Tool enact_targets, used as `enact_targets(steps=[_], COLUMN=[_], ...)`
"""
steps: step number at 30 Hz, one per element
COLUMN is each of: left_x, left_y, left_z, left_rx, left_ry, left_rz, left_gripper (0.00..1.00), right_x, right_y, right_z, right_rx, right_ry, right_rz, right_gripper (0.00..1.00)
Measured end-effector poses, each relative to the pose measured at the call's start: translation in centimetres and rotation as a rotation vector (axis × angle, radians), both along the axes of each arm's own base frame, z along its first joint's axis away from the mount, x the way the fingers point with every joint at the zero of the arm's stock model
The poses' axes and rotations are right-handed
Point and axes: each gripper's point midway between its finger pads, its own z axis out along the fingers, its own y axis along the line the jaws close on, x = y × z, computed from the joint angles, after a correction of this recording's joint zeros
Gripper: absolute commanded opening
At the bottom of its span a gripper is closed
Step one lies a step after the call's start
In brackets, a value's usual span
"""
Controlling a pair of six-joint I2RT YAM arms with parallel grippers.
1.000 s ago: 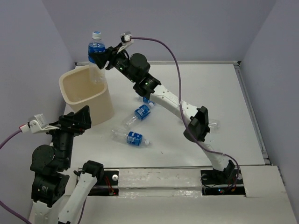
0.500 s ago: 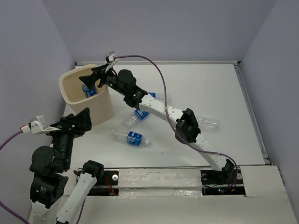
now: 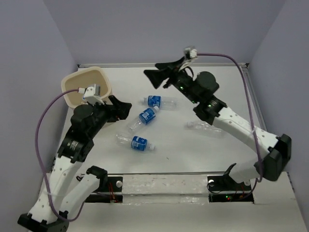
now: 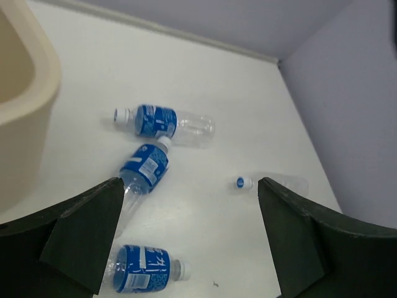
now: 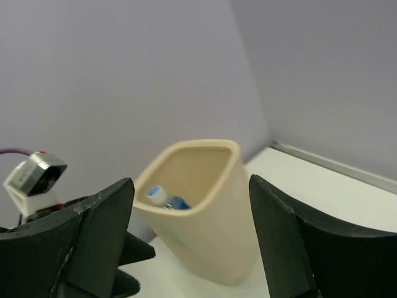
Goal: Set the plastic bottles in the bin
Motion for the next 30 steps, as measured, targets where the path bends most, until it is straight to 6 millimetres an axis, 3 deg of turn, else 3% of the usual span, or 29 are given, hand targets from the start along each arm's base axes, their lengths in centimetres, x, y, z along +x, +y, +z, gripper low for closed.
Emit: enact_targets(steps=[1, 2, 4, 6, 8, 11, 13, 15, 19, 20, 22, 25, 30], left_x=[0.8, 1.5, 2.6, 3.2, 3.3, 3.9, 3.8, 2.8, 0.4, 0.4, -0.7, -0.4, 1.4], left_y=[-0.8, -1.9, -3.6, -5.9, -7.9, -13.3, -17.2, -21.9, -28.8, -29.6, -32.1, -34.5, -39.1], left_z=[-1.2, -3.0, -5.7, -8.4, -9.5, -10.6, -11.0, -12.4, -16.0, -15.7, -18.2, -19.7, -20.1], left_rx=[0.009, 0.024, 0.066, 0.129, 0.182, 0.285, 0.333, 0.42, 0.599, 0.617, 0.701, 0.761, 0.775], left_ry=[0.035, 0.086, 0.165, 0.235, 0.259, 0.271, 0.252, 0.217, 0.145, 0.111, 0.077, 0.012, -0.091], left_rz=[-0.022, -0.05, -0.078, -0.121, -0.16, -0.256, -0.331, -0.43, -0.609, -0.63, -0.718, -0.802, -0.895], left_gripper=[0.99, 0.99, 0.99, 0.99, 0.99, 0.99, 0.99, 0.99, 0.99, 0.99, 0.99, 0.99, 0.99], right_x=[0.1, 0.0, 0.2, -0.4, -2.0, -3.9, -5.4, -6.6, -9.4, -10.1, -11.6, -14.2, -16.9], right_y=[-2.1, -6.0, -10.4, -13.1, -15.5, -19.0, -21.5, -23.8, -28.7, -29.8, -32.2, -35.9, -39.3], right_z=[-0.7, -1.8, -4.6, -9.2, -14.6, -20.4, -22.4, -22.4, -17.7, -16.4, -13.3, -9.3, -5.7], right_rx=[-0.006, -0.008, -0.029, -0.09, -0.165, -0.245, -0.267, -0.25, -0.087, -0.045, 0.049, 0.181, 0.285], right_ry=[0.023, 0.051, 0.111, 0.198, 0.299, 0.424, 0.472, 0.492, 0.434, 0.418, 0.378, 0.314, 0.257], right_rz=[-0.038, -0.106, -0.207, -0.266, -0.315, -0.401, -0.461, -0.523, -0.624, -0.647, -0.687, -0.738, -0.775], right_gripper=[0.79, 0.79, 0.77, 0.77, 0.77, 0.77, 0.77, 0.77, 0.77, 0.77, 0.77, 0.77, 0.77])
